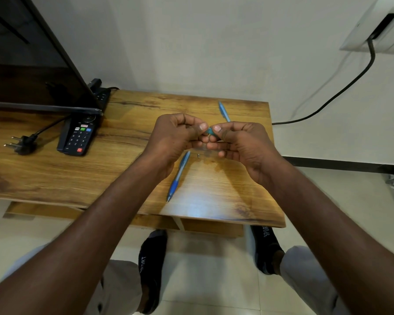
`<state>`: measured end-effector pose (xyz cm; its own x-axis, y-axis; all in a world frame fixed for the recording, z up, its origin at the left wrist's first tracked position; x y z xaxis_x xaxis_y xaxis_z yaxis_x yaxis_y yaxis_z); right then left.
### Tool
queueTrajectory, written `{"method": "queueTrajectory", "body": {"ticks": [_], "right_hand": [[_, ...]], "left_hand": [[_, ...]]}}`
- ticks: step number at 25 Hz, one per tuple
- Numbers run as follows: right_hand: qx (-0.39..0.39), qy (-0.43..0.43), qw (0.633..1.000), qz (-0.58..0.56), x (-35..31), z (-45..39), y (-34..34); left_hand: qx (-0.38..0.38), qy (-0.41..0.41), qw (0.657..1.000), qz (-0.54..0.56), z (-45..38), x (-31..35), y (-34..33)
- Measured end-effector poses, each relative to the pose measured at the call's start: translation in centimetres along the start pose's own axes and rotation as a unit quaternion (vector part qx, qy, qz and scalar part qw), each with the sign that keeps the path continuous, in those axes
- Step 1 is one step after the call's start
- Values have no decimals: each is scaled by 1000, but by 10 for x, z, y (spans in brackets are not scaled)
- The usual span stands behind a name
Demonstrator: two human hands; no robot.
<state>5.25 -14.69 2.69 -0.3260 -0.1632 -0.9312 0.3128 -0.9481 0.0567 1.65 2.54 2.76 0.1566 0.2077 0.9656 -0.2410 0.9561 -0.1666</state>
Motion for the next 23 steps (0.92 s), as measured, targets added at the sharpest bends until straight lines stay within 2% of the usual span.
{"method": "queueTrajectory", "body": {"ticks": [6,15,23], "right_hand": [[-5,7,1000,7,-1,-1,2],[-10,-12,999,-37,-1,-3,3],[-13,-18,998,-65,2,-6,3]], "left_hand": [[-6,4,1000,8,0,3,2],[-14,42,996,76,-4,0,4],[-1,148,971,189,-6,-2,0]]}}
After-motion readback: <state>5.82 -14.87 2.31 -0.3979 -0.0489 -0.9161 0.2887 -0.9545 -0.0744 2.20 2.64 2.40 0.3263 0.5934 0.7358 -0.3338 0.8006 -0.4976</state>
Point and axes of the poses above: each hand's wrist, its own z-axis away from the middle knuckle, its own y-axis out of the back of the hand, x = y × z, the point moved 2 cm from there along -z, towards the middle knuckle, and after that the axes turned 9 degrees about z, right-handed, at the moved point
